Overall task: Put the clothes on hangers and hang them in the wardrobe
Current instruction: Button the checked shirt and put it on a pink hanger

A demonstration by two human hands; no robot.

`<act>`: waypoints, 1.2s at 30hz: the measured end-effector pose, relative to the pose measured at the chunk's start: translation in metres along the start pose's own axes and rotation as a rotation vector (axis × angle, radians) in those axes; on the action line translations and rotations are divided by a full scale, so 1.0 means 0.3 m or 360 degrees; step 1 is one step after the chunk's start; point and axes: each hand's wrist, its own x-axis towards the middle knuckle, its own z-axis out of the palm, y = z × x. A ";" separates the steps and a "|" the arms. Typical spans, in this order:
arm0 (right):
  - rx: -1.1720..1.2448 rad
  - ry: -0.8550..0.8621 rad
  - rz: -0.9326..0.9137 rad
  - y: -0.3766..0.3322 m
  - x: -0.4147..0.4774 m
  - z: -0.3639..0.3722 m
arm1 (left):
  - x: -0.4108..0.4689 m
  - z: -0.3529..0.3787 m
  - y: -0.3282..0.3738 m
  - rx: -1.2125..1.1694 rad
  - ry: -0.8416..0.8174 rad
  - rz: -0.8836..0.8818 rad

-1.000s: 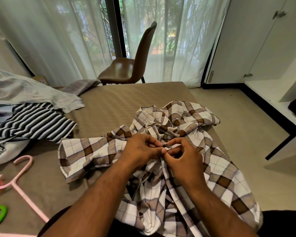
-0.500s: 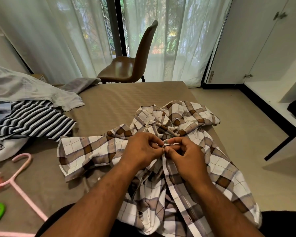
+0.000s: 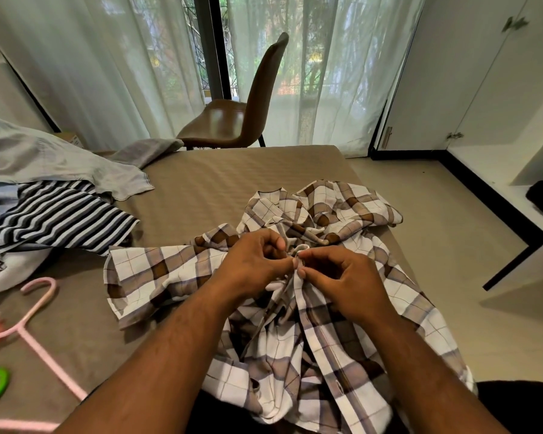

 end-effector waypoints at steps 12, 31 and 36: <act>-0.0435 0.0165 -0.0443 0.038 -0.047 0.051 | 0.000 0.024 0.010 0.0462 -0.0015 0.0220; 0.0513 0.0310 -0.0017 -0.015 -0.036 0.034 | -0.012 0.065 0.033 -0.0464 0.0030 0.0050; 0.0845 0.0161 0.0261 -0.022 -0.015 0.017 | -0.004 0.060 0.032 -0.0752 0.0037 -0.0055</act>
